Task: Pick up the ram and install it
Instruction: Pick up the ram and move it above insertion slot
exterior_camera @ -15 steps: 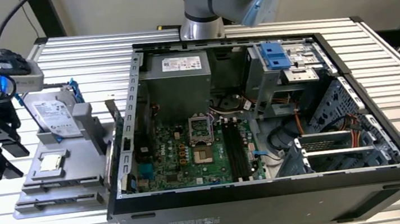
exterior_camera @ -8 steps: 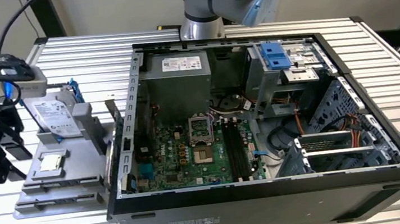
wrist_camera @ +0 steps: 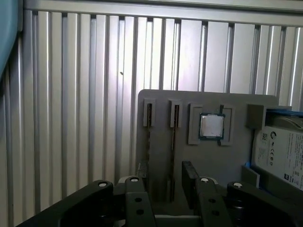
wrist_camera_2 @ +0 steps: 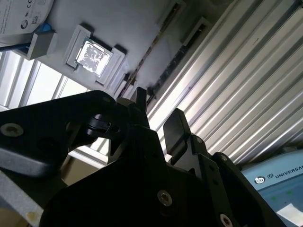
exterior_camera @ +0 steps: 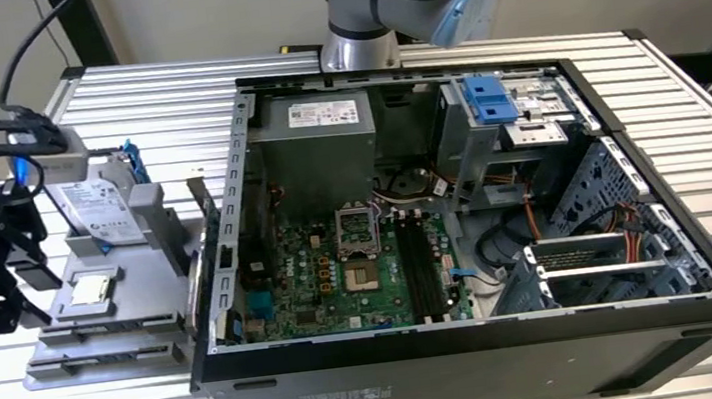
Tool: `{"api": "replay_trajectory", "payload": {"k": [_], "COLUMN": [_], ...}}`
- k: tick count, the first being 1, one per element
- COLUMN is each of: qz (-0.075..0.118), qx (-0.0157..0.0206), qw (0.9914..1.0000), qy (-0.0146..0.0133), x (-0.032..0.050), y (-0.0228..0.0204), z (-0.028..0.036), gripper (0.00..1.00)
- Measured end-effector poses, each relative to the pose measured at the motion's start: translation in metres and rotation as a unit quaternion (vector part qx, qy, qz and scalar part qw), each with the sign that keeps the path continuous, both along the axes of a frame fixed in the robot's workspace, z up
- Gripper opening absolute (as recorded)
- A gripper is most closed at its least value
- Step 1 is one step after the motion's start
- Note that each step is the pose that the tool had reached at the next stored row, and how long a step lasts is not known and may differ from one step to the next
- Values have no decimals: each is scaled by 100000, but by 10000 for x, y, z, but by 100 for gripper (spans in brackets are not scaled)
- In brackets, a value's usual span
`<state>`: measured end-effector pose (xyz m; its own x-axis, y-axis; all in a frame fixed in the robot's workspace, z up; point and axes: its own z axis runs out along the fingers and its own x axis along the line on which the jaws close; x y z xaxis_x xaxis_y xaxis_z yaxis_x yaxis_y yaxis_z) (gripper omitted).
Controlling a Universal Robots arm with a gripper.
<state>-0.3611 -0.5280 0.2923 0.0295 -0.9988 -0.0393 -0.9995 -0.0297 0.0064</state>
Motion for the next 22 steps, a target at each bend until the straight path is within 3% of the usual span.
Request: {"api": "replay_trajectory", "payload": {"k": [22], "qz": [-5], "qx": [10], "qw": [100000], "qy": [-10], "x": [0], "y": [-16], "z": [-257], "gripper": [100]}}
